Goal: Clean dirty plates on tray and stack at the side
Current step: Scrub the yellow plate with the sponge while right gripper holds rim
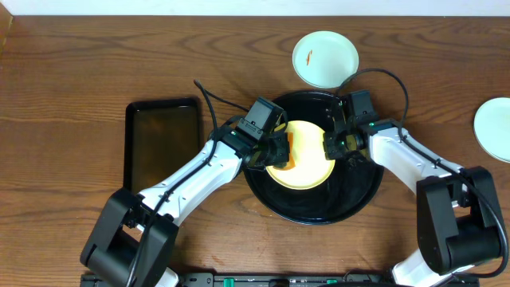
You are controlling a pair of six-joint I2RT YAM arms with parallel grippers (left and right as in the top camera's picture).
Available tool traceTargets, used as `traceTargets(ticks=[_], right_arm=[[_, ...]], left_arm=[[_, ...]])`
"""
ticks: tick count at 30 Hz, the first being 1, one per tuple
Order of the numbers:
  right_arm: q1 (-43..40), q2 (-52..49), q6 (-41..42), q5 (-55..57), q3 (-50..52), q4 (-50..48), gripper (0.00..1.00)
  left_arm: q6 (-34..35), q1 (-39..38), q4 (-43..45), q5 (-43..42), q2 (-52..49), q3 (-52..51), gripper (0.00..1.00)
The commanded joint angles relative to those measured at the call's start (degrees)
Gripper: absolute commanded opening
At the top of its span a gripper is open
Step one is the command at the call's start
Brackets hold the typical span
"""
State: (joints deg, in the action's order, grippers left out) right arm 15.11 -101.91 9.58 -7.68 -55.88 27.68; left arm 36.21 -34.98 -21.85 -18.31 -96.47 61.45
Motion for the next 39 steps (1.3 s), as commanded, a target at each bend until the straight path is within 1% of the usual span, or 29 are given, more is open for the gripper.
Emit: traceTargets(ticks=[1, 4, 5, 6, 7, 8, 12, 14, 15, 18, 22, 28, 33, 35, 37, 39], right_arm=[[-0.5, -2.6, 14.1, 4.5, 2.3, 6.8, 0.01], [-0.4, -2.6, 13.5, 4.2, 2.3, 7.2, 0.02], [-0.5, -2.4, 11.2, 4.2, 2.3, 6.3, 0.15], [-0.5, -2.4, 9.5, 4.2, 2.3, 5.7, 0.21], [-0.5, -2.4, 7.8, 4.2, 2.3, 5.0, 0.24], [-0.5, -2.4, 6.4, 4.2, 2.3, 4.5, 0.25], [-0.5, -2.4, 3.4, 4.3, 2.4, 1.6, 0.13], [-0.4, -2.4, 3.5, 4.2, 2.5, 0.5, 0.02], [-0.4, -2.4, 3.8, 4.2, 2.6, 0.5, 0.01], [-0.4, -2.4, 5.6, 4.3, 2.9, 0.4, 0.01], [-0.4, -2.4, 6.3, 4.4, 3.1, 0.4, 0.01], [-0.4, -2.4, 6.3, 4.4, 3.1, 0.6, 0.01], [-0.4, -2.4, 6.3, 4.4, 3.1, 0.7, 0.01], [-0.4, -2.4, 6.3, 4.4, 3.1, 0.9, 0.01], [-0.4, -2.4, 6.2, 4.4, 3.1, 1.5, 0.01], [-0.4, -2.4, 6.2, 4.5, 3.1, 1.9, 0.01]], left_arm=[[0.3, 0.1, 0.2, -0.3, -0.2, 1.4, 0.07], [0.3, 0.1, 0.5, -0.3, -0.2, 1.4, 0.07], [0.3, 0.1, 0.6, -0.3, -0.2, 1.4, 0.07], [0.3, 0.1, 0.6, -0.3, -0.2, 1.4, 0.07], [0.3, 0.1, 0.5, -0.3, -0.2, 1.4, 0.07], [0.3, 0.1, 0.5, -0.3, -0.2, 1.4, 0.08], [0.0, 0.1, 1.0, -0.3, -0.2, 1.4, 0.07], [-0.8, 0.0, 1.9, -0.3, -0.2, 1.4, 0.07], [-1.9, -0.1, 2.6, -0.3, -0.3, 1.4, 0.07], [-4.3, -0.7, 3.4, 0.0, -1.2, 1.4, 0.07], [-4.2, -2.0, 3.6, -0.1, -3.8, 1.4, 0.07], [-4.2, -3.6, 7.7, -0.2, -9.7, 1.4, 0.07], [-4.3, -3.6, 9.4, 0.0, -14.1, 1.4, 0.07], [-4.2, -3.3, 9.1, 2.1, -16.1, 1.4, 0.07], [-1.6, -2.4, 8.4, 6.8, -17.2, 1.4, 0.08], [-1.2, -1.5, 7.6, 10.6, -17.0, 2.0, 0.08]])
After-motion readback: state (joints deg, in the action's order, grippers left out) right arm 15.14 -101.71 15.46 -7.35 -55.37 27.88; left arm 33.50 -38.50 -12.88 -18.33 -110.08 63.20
